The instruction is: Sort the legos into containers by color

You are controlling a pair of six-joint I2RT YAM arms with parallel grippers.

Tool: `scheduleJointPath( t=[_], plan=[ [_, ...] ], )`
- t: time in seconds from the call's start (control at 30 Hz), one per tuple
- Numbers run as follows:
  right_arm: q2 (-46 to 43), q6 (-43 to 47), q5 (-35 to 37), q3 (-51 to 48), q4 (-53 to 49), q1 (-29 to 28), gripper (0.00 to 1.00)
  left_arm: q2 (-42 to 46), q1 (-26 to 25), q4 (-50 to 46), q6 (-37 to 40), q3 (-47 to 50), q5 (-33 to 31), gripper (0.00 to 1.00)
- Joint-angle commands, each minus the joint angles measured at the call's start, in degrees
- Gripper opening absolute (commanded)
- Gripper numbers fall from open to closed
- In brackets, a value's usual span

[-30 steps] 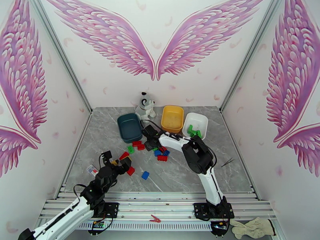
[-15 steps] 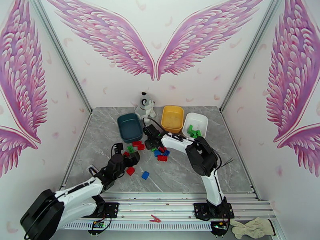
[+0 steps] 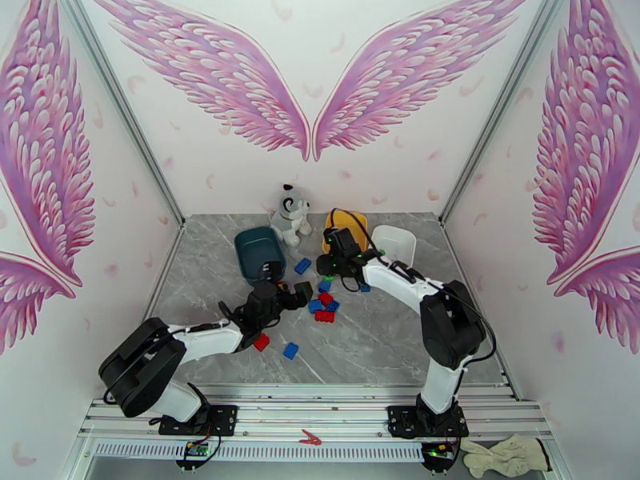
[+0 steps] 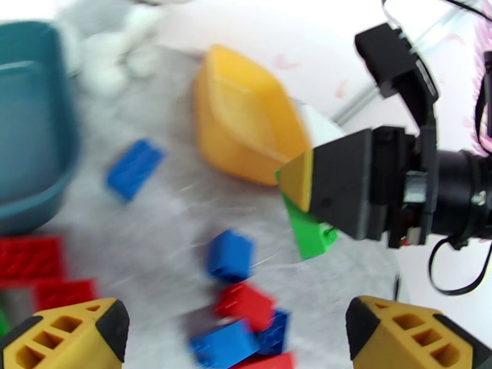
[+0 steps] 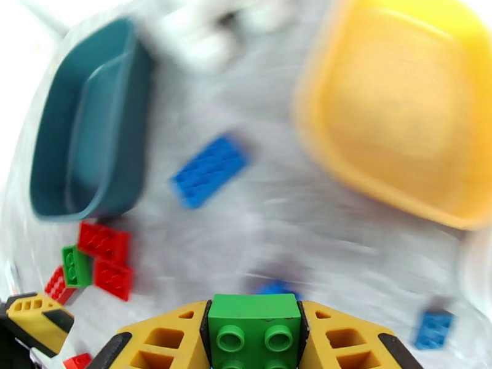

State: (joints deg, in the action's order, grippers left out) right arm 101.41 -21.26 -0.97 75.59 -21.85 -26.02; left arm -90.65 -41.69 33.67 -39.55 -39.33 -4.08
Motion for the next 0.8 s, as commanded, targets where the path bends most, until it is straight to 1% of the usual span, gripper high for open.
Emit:
scheduleJointPath(
  t=[0.0,0.17,0.27,0.37,0.5,0.63,0.7,0.77],
  plan=[
    [-6.0,-3.8,1.3,-3.6,1.0,4.9,0.40,-4.7,-3.0,-1.6,3.3,-7.5,2.2,0.99],
    [-9.4,-5.1,7.2,-3.6,-3.1,12.3,0.40,-11.0,-7.6,-5.9,6.7,-17.5,0.5,0.99],
    [-8.3,-4.8,10.9,-1.5,-5.6,15.0,0.41,-13.6,-9.9,-8.7,8.8,-22.5,-0.6,0.99],
    [-5.7,-4.2,14.0,1.3,-7.5,16.4,0.44,-14.4,-11.3,-10.4,10.1,-24.9,-1.9,0.99],
    [-1.6,-3.4,15.8,5.0,-9.2,18.3,0.44,-13.0,-11.7,-11.0,10.6,-24.0,-3.8,0.99],
    [2.4,-1.9,16.5,9.5,-11.4,19.3,0.45,-9.7,-11.7,-10.8,11.5,-20.4,-6.8,0.99],
    [2.7,-1.7,15.7,9.9,-11.6,19.2,0.46,-8.0,-11.6,-10.5,11.7,-18.5,-8.5,0.99],
    [0.9,-2.2,13.0,7.6,-9.4,19.1,0.49,-6.2,-11.5,-10.3,11.6,-16.3,-10.1,0.99]
  ],
)
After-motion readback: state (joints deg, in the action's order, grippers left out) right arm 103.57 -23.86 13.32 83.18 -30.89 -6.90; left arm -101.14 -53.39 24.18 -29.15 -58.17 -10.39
